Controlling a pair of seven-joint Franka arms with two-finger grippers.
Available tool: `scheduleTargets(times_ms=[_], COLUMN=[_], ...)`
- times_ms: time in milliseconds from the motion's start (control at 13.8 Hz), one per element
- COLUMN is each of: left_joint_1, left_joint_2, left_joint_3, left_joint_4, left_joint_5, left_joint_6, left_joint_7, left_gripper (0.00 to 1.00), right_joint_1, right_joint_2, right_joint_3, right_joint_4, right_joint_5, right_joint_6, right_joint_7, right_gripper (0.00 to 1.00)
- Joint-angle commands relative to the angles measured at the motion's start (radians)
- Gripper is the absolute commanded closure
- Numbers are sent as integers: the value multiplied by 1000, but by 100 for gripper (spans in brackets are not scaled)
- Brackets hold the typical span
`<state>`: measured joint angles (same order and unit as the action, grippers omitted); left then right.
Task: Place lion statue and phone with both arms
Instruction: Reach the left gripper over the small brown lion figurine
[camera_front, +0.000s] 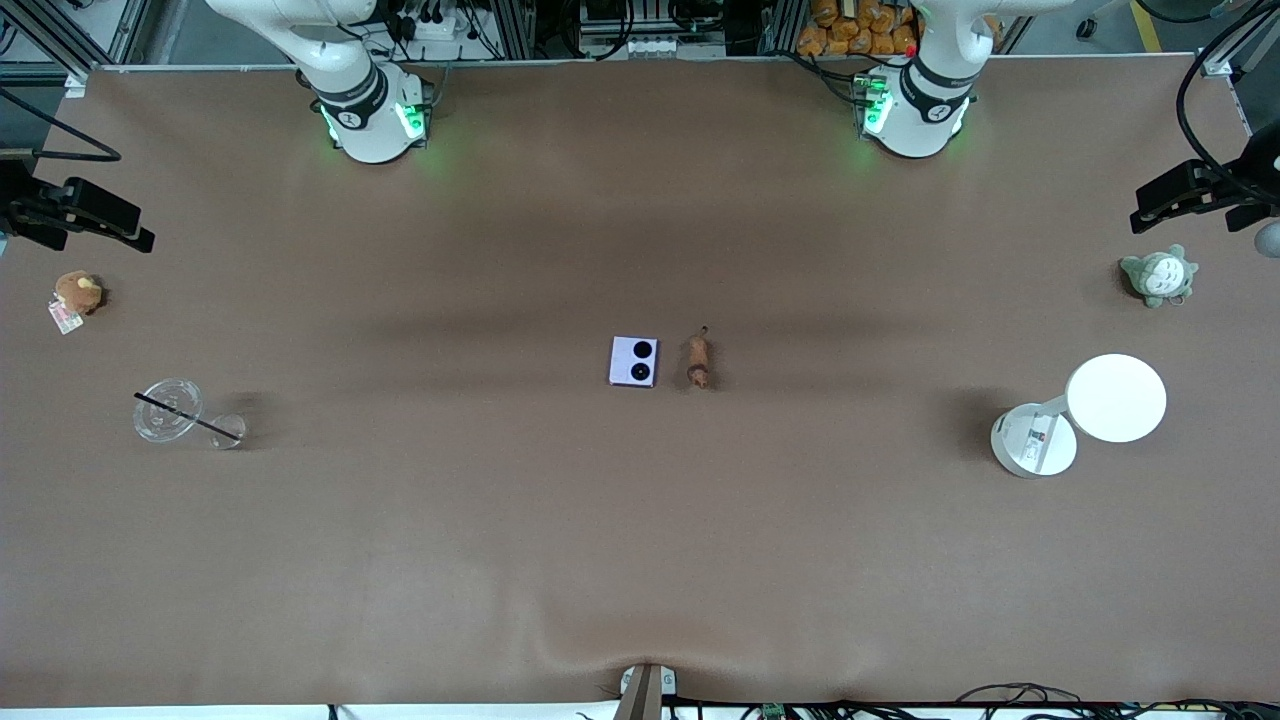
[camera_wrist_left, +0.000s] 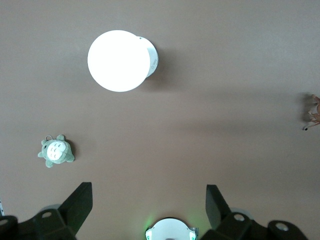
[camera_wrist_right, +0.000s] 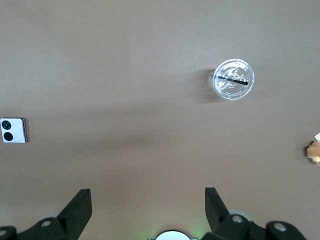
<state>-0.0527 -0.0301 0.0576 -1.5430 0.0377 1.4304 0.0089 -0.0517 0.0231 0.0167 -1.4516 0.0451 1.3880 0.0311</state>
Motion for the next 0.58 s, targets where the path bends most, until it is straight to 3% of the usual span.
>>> scheduleTargets(times_ms=[0, 506], left_joint_1=[-1, 14], left_joint_2=[4, 36], left_joint_3=[-4, -2], left_joint_4=[14, -38], left_joint_5=[-19, -62], left_joint_6=[-2, -28], left_joint_7=[-3, -9], left_gripper=[0, 0], right_joint_1=[-8, -7], right_joint_2=[-17, -17], right_joint_3=[3, 3], right_joint_4=[-12, -12], right_joint_5=[3, 1], right_joint_6=[-7, -7], right_joint_7=[1, 3], right_gripper=[0, 0])
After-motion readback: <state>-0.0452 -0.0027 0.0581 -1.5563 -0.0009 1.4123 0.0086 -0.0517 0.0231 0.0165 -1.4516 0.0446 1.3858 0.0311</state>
